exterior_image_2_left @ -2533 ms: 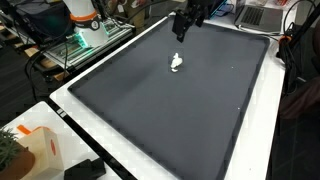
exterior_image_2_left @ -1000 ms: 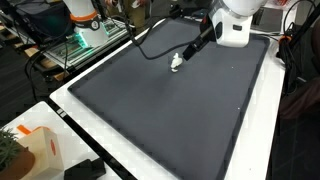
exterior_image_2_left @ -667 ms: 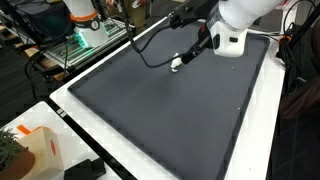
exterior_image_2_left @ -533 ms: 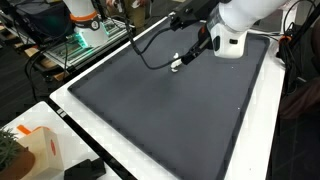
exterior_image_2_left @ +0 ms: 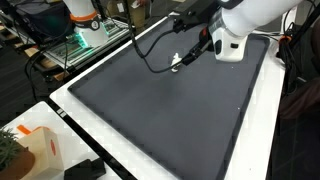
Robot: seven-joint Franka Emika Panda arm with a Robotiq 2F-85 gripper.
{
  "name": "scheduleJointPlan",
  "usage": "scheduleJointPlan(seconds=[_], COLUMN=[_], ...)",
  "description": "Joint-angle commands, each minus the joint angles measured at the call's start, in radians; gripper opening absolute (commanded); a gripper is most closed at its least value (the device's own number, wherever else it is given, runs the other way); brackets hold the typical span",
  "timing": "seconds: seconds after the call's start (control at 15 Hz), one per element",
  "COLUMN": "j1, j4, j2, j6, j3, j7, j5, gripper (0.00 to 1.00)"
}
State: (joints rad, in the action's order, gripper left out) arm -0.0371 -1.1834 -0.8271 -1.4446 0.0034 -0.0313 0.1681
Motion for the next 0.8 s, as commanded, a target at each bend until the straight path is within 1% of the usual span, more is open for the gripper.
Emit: scheduleJointPlan(seconds=[0.0,0.07,0.13,0.4,0.47,0.53,0.67,0.73], j1=[0.019,0.029,0.037,0.091,0.101,0.108,0.115,0.121], j4=[-0.157,-0.213,-0.243,-0.405,-0.450,-0.495,-0.591,-0.639], j2=[0.147,0.200,0.238,0.396,0.431,0.466,0.527,0.558], j6=[-0.072,-0.090,-0.100,-0.207,-0.253,-0.295,-0.370,-0.427], j3=[-0.017,-0.017,-0.010,0.003,0.012,0.022,0.043,0.050], j7=[-0.090,-0.106,-0.092,-0.048,-0.037,-0.034,-0.050,-0.053], j5=[0.000,-0.008,-0.015,-0.082,-0.093,-0.092,-0.051,-0.046], gripper=[1.00,1.00,1.00,1.00,1.00,1.00,1.00,1.00])
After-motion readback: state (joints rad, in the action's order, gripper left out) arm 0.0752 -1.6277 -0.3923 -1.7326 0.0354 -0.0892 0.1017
